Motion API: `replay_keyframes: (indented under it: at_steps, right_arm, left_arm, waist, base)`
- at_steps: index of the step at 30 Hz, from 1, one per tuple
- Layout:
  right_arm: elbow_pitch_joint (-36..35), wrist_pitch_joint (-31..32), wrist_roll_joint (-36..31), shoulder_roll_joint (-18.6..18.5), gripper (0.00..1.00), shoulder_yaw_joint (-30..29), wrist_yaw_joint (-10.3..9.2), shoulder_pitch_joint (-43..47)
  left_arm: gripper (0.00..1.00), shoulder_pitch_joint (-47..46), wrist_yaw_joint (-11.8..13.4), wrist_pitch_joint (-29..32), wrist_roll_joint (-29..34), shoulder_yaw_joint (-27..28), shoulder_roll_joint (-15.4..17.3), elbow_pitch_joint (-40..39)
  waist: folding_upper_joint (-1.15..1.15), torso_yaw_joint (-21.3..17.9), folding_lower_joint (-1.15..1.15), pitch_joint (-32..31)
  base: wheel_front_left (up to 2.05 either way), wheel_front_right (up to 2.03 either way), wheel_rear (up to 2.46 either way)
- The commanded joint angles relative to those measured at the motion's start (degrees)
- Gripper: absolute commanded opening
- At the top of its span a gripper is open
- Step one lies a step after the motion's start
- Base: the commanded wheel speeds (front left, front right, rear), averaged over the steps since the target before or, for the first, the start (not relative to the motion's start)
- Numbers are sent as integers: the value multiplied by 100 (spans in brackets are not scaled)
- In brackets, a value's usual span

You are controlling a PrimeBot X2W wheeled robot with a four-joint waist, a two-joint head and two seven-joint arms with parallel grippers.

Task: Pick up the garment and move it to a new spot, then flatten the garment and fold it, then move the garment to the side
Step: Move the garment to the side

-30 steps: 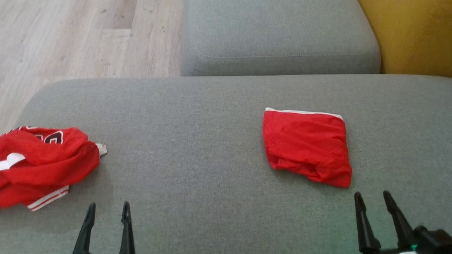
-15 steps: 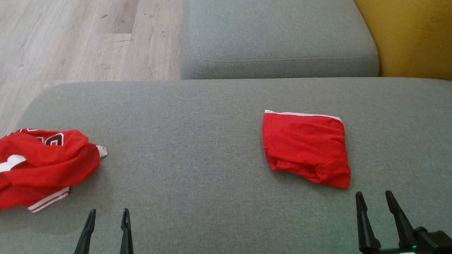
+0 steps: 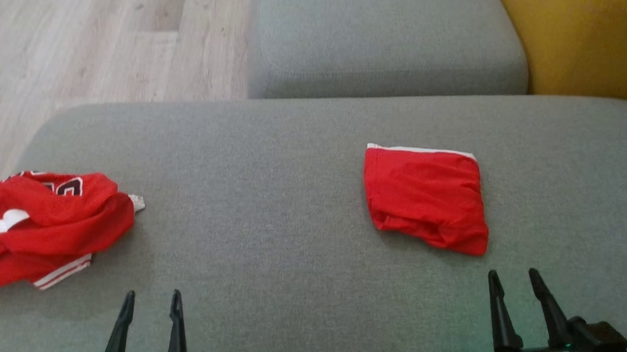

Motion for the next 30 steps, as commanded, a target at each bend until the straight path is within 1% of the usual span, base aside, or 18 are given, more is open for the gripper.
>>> replay_keyframes:
  at_steps: [1, 3, 7, 11, 14, 19, 23, 24, 25, 26, 28, 30]
  right_arm:
    - [-80, -78, 7, -51, 100, 147, 39, -235]
    - [40, -78, 70, -46, 100, 156, 39, -346]
    - [478, -79, 385, -100, 100, 157, 39, -907]
    - [1070, -8, 960, -288, 100, 263, 39, -1800]
    - [1580, 384, 1285, -555, 100, 370, 39, -2508]
    - [2537, 1081, 1583, -823, 100, 364, 39, -3307]
    - [3198, 1565, 1770, -843, 100, 415, 39, -3631]
    - [3268, 1661, 1839, -816, 85, 489, 39, -3672]
    - [3285, 1727, 1956, -778, 37, 555, 39, -3700]
    - [3257, 1746, 2075, -768, 2, 625, 39, -3724]
    - [3177, 1678, 2200, -869, 0, 770, 39, -3755]
    - [3120, 1603, 2260, -1084, 0, 872, 39, -3781]
  left_arm:
    - [100, -308, -13, -29, 21, 147, -34, -163]
    - [100, -344, -17, -29, 35, 98, -34, -180]
    - [100, -485, -35, -29, 68, -32, -34, -206]
    - [100, -800, -71, -29, 132, -206, -34, -254]
    - [100, -1067, -92, -29, 266, -326, -34, -231]
    - [100, -1309, -43, -29, 313, -504, -34, -185]
    - [100, -1418, 15, -29, 272, -608, -34, -175]
    - [100, -1436, 28, -29, 262, -619, -34, -176]
    - [100, -1450, 44, -29, 251, -624, -34, -179]
    - [100, -1465, 59, -29, 240, -625, -34, -186]
    - [100, -1489, 87, -29, 229, -613, -34, -201]
    - [100, -1505, 103, -29, 227, -598, -34, -213]
  waist:
    - [0, 8, 0, 109]
    - [0, 24, 0, 226]
    - [0, 86, 0, 648]
    - [0, 177, 0, 1184]
    - [0, 257, 0, 1456]
    - [0, 407, 0, 1656]
    - [0, 522, 0, 1759]
    - [0, 539, 0, 1782]
    - [0, 547, 0, 1807]
    - [0, 549, 0, 1833]
    - [0, 524, 0, 1881]
    - [0, 474, 0, 1941]
  base:
    - [0, 0, 0]
    - [0, 0, 0]
    - [0, 0, 0]
    - [0, 0, 0]
    - [0, 0, 0]
    - [0, 0, 0]
    - [0, 0, 0]
    - [0, 0, 0]
    - [0, 0, 0]
    - [0, 0, 0]
    - [0, 0, 0]
    - [0, 0, 0]
